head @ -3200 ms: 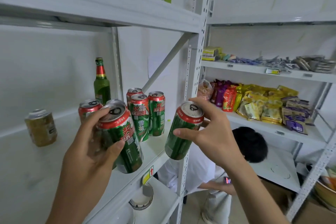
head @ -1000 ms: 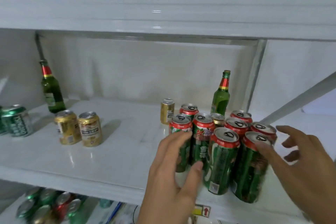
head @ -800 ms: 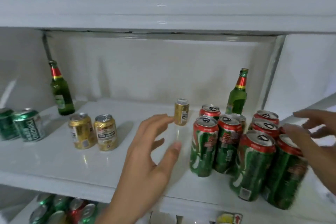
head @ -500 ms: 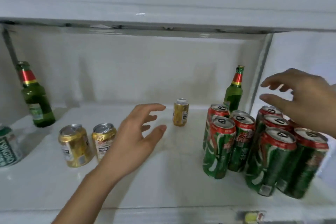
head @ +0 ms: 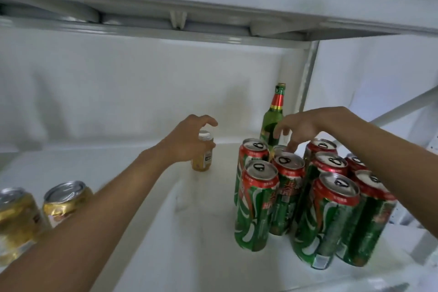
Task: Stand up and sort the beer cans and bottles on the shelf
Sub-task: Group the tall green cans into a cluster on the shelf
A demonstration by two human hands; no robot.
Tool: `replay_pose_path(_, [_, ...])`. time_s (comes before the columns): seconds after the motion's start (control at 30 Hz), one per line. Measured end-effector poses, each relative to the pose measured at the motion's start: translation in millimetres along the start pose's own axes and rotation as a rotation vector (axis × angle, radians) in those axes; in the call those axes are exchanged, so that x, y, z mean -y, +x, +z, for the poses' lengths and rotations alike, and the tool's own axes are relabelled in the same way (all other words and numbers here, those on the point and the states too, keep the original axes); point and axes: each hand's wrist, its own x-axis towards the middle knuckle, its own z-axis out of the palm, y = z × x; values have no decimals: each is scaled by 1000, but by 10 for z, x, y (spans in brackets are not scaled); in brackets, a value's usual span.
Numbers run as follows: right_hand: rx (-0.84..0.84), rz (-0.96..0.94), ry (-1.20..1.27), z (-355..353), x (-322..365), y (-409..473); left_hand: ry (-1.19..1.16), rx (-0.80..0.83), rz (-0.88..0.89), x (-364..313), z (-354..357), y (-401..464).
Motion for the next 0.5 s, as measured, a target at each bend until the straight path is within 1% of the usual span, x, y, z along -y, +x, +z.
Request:
replay_pose_path(0.13, [127,5,-37,71,-18,347,212,179,-68,161,146,538])
replay_pose_path(0.23, [195,-58,-44,164,-18,554,352,305,-119,277,237,795])
replay_pose_path(0.37, [224,-123,-71,290,-12,692,490,339,-147,429,325,994])
replay_pose_path(0.5, [206,-148,-68,277,-35,659,437,288,-142,543,372,1043])
